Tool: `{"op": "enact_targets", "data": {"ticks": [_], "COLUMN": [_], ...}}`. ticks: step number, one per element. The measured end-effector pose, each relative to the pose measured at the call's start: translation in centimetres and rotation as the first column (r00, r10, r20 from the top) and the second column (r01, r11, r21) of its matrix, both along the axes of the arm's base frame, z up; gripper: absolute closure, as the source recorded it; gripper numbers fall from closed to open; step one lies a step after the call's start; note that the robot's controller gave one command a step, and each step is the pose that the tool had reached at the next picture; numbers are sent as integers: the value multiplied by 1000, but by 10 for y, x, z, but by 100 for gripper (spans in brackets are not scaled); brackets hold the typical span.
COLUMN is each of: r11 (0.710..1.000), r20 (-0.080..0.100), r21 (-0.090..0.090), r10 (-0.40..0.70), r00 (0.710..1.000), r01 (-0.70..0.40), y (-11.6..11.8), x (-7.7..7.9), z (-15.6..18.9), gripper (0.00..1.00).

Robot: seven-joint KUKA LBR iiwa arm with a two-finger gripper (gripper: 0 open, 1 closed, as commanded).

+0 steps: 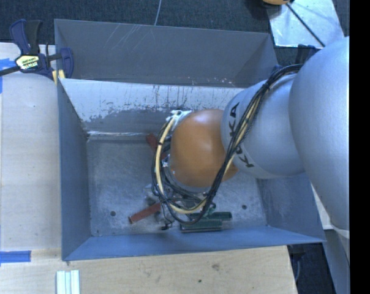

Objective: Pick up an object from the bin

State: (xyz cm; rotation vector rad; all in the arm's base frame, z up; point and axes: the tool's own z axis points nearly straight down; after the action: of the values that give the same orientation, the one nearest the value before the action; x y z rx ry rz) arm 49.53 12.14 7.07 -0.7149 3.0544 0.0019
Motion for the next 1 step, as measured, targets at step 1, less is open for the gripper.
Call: {"op": "enact_targets", "data": {"ticks": [1], "r11": [1000], "r20": [-7], "r21": [-2], "r10": [-1], "r00": [1000], "r01": [1], "y": [0], "x": [-2], "z": [5], "gripper": [100]}}
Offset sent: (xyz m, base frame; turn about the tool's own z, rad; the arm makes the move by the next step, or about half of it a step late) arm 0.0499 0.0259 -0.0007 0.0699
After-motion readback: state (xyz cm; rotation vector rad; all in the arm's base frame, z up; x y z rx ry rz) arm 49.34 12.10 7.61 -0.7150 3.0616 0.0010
